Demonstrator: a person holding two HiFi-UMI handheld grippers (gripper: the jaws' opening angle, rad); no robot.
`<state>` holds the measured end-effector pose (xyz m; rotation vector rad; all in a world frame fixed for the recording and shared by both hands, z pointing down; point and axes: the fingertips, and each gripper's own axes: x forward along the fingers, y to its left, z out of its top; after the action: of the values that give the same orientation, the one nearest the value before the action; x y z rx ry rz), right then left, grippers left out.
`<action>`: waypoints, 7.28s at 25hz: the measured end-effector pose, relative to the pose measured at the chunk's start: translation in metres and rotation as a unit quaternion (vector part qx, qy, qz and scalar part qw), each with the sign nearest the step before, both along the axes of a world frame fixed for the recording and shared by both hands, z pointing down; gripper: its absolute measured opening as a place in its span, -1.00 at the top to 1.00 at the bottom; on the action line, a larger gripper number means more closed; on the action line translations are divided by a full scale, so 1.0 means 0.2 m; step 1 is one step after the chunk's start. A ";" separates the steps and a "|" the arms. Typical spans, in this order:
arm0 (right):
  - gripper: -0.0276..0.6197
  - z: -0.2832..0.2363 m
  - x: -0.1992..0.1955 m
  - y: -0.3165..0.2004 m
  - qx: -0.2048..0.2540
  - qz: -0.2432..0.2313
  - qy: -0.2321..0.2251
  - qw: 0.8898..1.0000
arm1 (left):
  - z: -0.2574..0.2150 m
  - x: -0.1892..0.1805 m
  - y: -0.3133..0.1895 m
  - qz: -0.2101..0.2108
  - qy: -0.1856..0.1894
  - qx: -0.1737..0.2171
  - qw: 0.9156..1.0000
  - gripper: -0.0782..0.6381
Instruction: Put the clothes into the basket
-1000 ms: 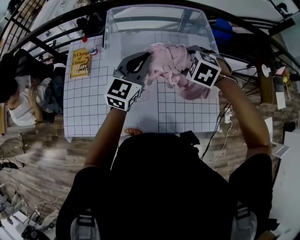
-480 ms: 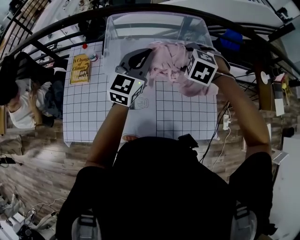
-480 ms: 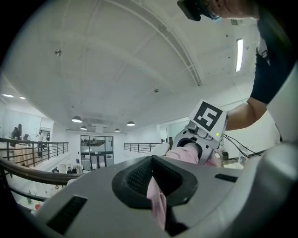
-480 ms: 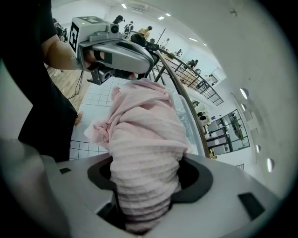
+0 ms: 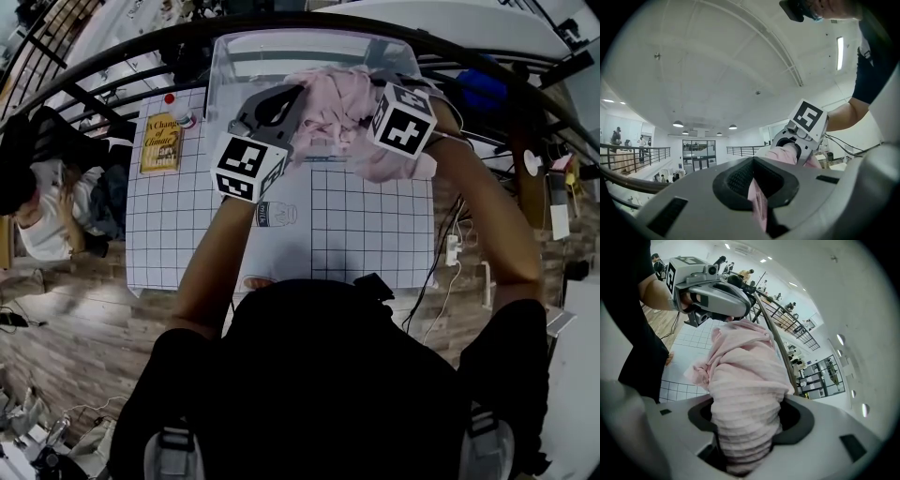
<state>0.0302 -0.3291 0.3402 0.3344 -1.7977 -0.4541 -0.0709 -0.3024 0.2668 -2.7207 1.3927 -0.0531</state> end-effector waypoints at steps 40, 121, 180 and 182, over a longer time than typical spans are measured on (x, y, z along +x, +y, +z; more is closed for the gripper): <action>-0.02 0.46 -0.15 -0.88 0.023 0.002 -0.025 0.999 | 0.30 -0.03 -0.81 0.008 0.009 0.025 1.000 0.78; -0.35 1.27 -0.17 -0.71 -0.127 -0.036 -0.046 0.990 | 0.94 0.07 -1.00 0.081 -0.029 -0.075 0.993 0.78; 0.86 -0.03 -0.16 0.54 -0.053 0.088 -0.595 0.797 | 0.33 0.15 0.40 0.088 0.056 -0.062 0.993 0.78; 0.86 -0.04 -0.15 0.55 -0.050 0.088 -0.592 0.799 | 0.33 0.15 0.41 0.089 0.057 -0.062 0.992 0.78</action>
<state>-0.0004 -0.2201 0.3327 0.8252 -2.9535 0.0594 -0.0404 -0.2213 0.3326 -2.9830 1.2048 0.0291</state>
